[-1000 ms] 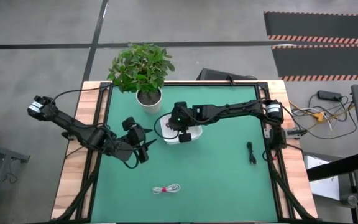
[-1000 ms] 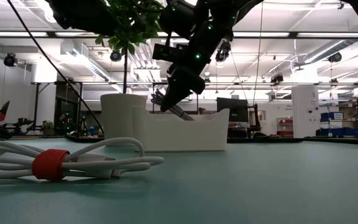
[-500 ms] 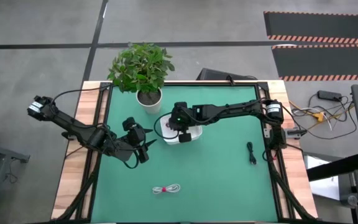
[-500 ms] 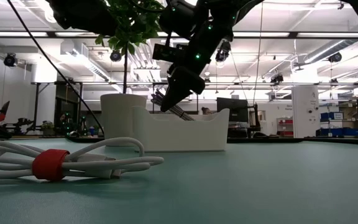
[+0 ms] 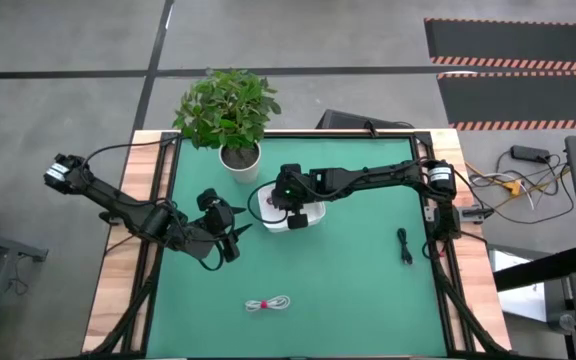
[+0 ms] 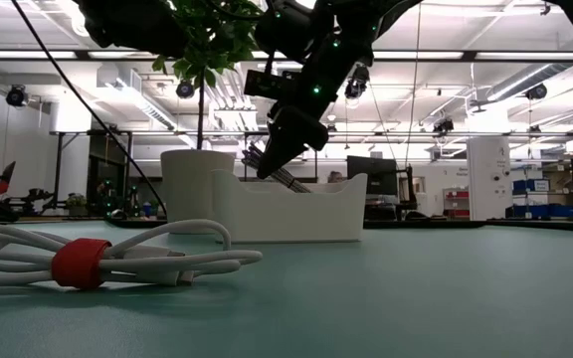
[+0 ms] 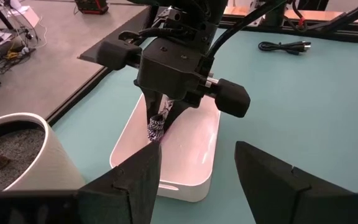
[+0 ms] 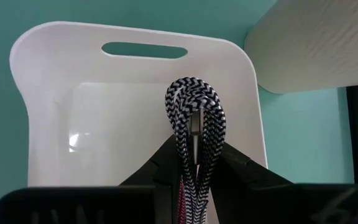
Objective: Pick and place USB-C Cables
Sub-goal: Put the white patterned charger cable into the white bin, then put the white charger cable into the white bin
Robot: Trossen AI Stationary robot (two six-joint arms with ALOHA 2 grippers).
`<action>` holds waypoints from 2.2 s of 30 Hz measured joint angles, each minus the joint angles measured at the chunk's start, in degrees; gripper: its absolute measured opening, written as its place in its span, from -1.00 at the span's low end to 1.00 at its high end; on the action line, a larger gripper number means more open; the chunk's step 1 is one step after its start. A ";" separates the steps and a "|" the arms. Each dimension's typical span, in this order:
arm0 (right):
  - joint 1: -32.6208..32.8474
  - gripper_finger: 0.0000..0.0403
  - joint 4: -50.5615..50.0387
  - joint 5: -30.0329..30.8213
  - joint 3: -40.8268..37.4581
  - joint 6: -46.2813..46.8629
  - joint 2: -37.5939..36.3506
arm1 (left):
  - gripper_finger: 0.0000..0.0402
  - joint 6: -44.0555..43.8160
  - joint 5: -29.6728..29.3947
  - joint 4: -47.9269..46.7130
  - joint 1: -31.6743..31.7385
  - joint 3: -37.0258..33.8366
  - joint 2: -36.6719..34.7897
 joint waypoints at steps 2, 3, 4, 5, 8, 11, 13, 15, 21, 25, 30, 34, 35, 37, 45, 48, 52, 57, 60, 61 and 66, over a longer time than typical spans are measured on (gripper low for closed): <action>0.00 -0.73 -0.02 -0.23 0.00 0.01 0.00 | -0.06 0.00 0.00 -0.01 0.01 0.01 0.00; 0.00 -0.73 0.00 -0.24 0.00 0.01 0.00 | -0.06 0.00 0.00 -0.01 0.02 0.00 0.00; 0.00 -0.73 -0.01 -0.25 0.00 0.01 0.00 | -0.06 0.00 0.00 -0.01 0.00 0.00 0.00; 0.00 -0.73 -0.02 -0.25 0.00 0.01 0.00 | -0.06 0.00 0.00 -0.01 0.00 0.00 0.00; 0.00 -0.73 -0.04 -0.25 0.00 0.03 0.00 | -0.06 0.01 0.00 -0.01 0.01 0.00 0.00; 0.00 -0.73 -0.04 -0.23 0.00 -0.81 0.00 | -0.06 0.00 0.00 -0.01 0.00 0.00 0.00; 0.00 -0.73 0.02 -0.20 0.00 -1.51 0.00 | -0.06 0.00 0.00 -0.01 0.00 0.00 0.00; 0.00 -0.72 0.00 0.07 0.00 -1.49 0.00 | -0.06 0.02 0.00 -0.01 0.00 0.00 0.00; 0.00 -0.53 0.00 0.21 0.00 -0.73 0.00 | -0.06 0.02 0.00 -0.03 0.00 0.00 0.00; 0.00 -0.39 0.01 0.21 0.00 0.08 0.00 | -0.06 0.02 0.00 -0.03 0.02 0.00 0.00; 0.00 -0.27 0.00 0.21 0.00 2.09 -0.02 | -0.06 0.02 0.00 -0.03 0.00 0.00 0.00; 0.00 -0.22 0.00 0.21 -0.01 2.48 -0.02 | -0.06 0.00 0.00 -0.03 0.00 0.00 0.00; 0.00 -0.22 0.00 0.21 0.00 2.48 -0.02 | -0.06 0.00 0.00 -0.02 0.00 0.00 0.00; 0.01 -0.22 -0.16 0.21 0.08 2.60 -0.02 | -0.06 -0.02 0.00 -0.02 0.00 0.00 0.00; 2.24 -0.33 -5.04 0.21 0.20 6.80 -3.47 | -0.06 -1.77 0.75 -0.03 0.00 0.00 0.32; 4.44 -0.39 -7.11 0.23 -0.10 7.98 -6.25 | -0.06 -5.91 3.81 -0.02 0.01 -0.04 1.07; 7.92 -0.45 -6.84 0.22 -3.13 8.58 -11.30 | -0.06 -11.91 9.02 0.02 -0.52 -0.07 3.24; 12.13 -0.51 -1.15 0.22 -9.85 10.10 -17.95 | -0.06 -13.86 11.36 1.69 -1.46 -0.15 8.00; 14.24 -0.54 5.12 0.23 -14.92 10.17 -21.73 | -0.06 -15.12 14.04 5.02 -1.46 -0.15 10.89; 14.79 -0.55 7.50 0.21 -16.65 10.18 -22.81 | -0.06 -15.19 15.11 6.52 -1.47 -0.15 11.85; 16.41 -0.58 20.38 0.20 -25.61 9.68 -28.19 | -0.06 -16.78 21.42 13.30 -1.57 -0.09 16.34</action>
